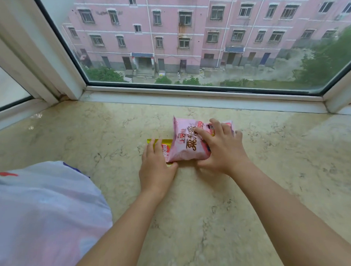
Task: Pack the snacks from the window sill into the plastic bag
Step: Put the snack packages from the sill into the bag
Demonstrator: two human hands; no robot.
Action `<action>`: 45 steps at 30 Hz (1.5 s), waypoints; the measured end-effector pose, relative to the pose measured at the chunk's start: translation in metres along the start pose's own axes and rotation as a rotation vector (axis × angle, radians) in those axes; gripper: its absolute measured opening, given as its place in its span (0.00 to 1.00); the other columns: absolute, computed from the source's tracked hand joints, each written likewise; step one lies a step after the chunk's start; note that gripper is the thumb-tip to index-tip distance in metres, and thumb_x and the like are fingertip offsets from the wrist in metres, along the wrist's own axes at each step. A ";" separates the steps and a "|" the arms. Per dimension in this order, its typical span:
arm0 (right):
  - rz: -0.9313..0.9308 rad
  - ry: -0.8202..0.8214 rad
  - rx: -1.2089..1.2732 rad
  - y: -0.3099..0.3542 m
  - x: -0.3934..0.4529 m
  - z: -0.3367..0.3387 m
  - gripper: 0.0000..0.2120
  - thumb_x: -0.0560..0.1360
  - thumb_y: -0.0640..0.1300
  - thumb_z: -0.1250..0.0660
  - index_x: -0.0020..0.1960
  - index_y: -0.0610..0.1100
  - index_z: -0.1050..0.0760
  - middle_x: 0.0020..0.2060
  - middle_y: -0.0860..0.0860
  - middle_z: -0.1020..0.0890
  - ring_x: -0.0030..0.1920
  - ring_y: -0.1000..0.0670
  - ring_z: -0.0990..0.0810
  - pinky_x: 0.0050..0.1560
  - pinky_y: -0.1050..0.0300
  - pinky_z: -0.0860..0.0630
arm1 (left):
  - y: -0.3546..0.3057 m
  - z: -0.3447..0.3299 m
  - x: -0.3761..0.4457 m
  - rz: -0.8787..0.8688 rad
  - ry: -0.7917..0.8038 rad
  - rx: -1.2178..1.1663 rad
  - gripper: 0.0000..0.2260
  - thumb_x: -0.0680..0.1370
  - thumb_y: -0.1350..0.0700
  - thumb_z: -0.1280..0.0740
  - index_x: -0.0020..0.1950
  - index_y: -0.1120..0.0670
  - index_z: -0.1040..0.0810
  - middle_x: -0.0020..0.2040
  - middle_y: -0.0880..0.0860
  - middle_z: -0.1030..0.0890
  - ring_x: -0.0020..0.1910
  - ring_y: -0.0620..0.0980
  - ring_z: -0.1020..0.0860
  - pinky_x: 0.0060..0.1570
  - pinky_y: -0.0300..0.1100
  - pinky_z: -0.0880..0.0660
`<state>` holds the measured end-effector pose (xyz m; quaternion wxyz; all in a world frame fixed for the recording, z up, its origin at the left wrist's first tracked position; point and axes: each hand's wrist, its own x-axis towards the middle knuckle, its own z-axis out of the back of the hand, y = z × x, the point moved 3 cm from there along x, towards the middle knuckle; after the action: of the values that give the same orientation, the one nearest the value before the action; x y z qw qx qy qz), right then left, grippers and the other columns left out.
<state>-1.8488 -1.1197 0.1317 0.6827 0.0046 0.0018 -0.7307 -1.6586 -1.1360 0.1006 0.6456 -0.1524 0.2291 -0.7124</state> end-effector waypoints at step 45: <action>0.422 -0.219 0.598 0.237 -0.315 0.183 0.34 0.65 0.58 0.29 0.69 0.56 0.34 0.48 0.50 0.18 0.46 0.44 0.19 0.45 0.49 0.30 | 0.082 0.259 -0.345 0.256 -0.676 -0.241 0.30 0.73 0.42 0.32 0.71 0.42 0.42 0.78 0.49 0.43 0.74 0.51 0.39 0.64 0.55 0.30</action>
<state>-1.5919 -0.8227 0.3187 0.7829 0.1258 -0.2853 -0.5384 -1.4149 -0.8329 0.3048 0.7459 -0.4238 0.1024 -0.5035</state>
